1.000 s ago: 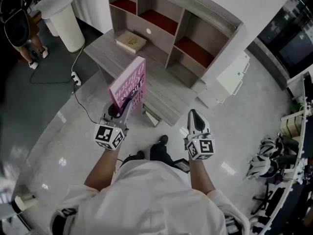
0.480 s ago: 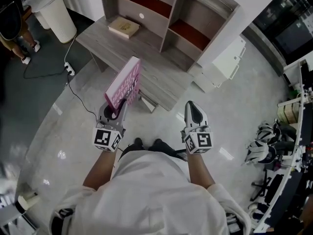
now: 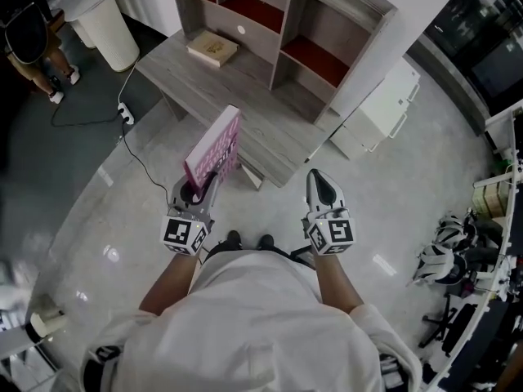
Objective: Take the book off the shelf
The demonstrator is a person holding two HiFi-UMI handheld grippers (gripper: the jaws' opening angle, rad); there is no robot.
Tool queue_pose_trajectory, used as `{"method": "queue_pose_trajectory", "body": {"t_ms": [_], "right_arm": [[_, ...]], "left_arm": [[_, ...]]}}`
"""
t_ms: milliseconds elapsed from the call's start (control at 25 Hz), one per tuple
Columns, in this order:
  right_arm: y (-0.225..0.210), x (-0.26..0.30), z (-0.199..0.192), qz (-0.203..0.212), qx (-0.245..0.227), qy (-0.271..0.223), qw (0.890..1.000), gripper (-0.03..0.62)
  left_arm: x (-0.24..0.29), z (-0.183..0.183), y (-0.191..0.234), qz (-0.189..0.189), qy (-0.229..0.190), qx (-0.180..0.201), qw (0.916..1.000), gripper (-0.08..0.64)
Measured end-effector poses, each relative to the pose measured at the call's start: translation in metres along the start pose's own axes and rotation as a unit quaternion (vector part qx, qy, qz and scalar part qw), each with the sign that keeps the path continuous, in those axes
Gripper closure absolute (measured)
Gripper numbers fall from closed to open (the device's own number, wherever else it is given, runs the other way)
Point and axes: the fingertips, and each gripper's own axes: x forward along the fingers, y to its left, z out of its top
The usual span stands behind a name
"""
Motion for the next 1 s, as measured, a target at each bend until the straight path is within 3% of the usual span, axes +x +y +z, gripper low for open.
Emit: {"method": "queue_pose_trajectory", "body": {"t_ms": [280,1000], "right_arm": [[0.004,0.004,-0.002,0.022,0.001,0.001,1.000,0.577],[-0.026,-0.013,-0.012,0.001,0.006,0.007,1.000,0.577]], "left_arm": [[0.000,0.007,-0.002,0.008,0.002,0.002,1.0000,0.411],[0.007,0.012,-0.022,-0.002,0.005,0.006,1.0000,0.411]]}}
